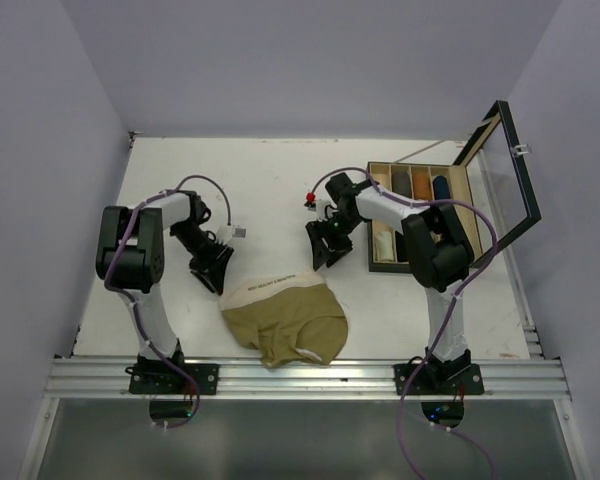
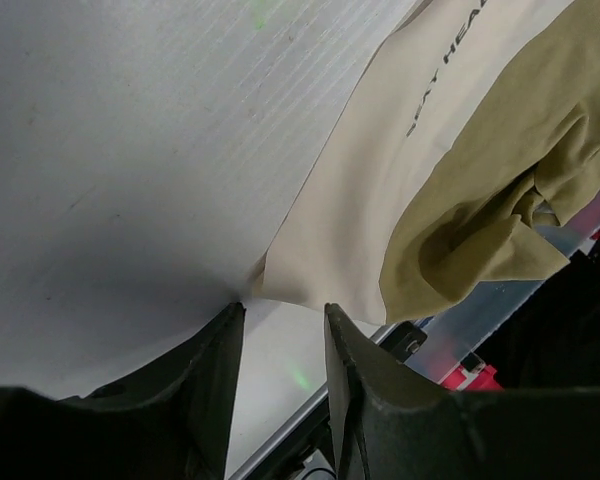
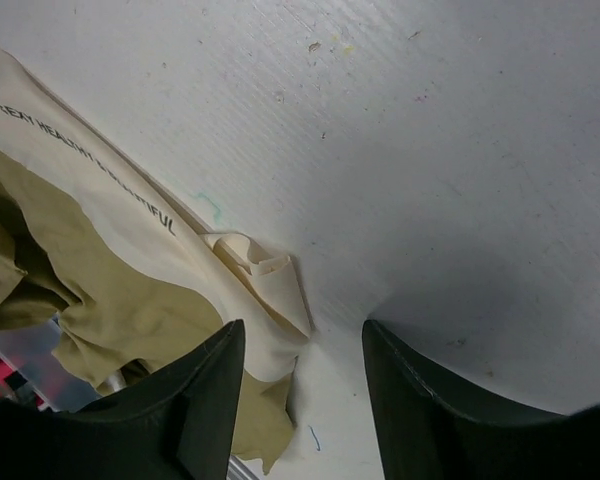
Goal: Roll the underwear
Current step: Flatten the underwear
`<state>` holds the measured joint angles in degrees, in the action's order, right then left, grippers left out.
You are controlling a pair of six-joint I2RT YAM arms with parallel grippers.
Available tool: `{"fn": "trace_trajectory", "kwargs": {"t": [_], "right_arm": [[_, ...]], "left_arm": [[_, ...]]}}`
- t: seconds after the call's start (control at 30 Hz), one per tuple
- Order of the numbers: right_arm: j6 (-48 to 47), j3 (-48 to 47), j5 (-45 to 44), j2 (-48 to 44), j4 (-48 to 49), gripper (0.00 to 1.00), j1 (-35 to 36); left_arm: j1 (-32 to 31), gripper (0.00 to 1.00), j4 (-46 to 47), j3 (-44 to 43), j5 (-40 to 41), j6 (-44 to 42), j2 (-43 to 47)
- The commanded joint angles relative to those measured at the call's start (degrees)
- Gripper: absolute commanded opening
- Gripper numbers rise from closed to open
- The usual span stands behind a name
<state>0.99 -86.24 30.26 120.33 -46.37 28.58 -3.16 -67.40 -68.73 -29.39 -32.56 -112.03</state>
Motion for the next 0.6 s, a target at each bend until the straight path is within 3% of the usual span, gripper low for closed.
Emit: {"fn": "trace_trajectory", "kwargs": {"t": [0.0,0.17,0.27,0.3,0.4,0.57], "right_arm": [[2.52,0.36,1.91,0.96,-1.09,0.54,0.25],[2.26,0.81,3.4,0.78,0.14,0.53,0.25],[2.17,0.11,4.8,1.92,0.31,0.5,0.25],[2.08,-0.07,4.72,2.1,0.31,0.48,0.25],[1.73,-0.69,4.11,2.19,0.67,0.44,0.16],[0.41,-2.53,2.0,0.34,1.37,0.41,-0.98]], "left_arm": [[0.35,0.41,-0.02,0.44,-1.29,2.06,-1.43],[0.26,0.38,1.39,-0.35,-2.16,2.32,-3.81],[0.26,0.33,1.3,-2.46,-6.63,2.84,-5.65],[0.26,0.29,1.13,-2.98,-7.87,3.02,-6.27],[0.26,0.02,2.17,-4.74,-9.64,3.72,-7.59],[0.87,0.0,5.69,-13.69,-6.13,5.83,-7.15]]}}
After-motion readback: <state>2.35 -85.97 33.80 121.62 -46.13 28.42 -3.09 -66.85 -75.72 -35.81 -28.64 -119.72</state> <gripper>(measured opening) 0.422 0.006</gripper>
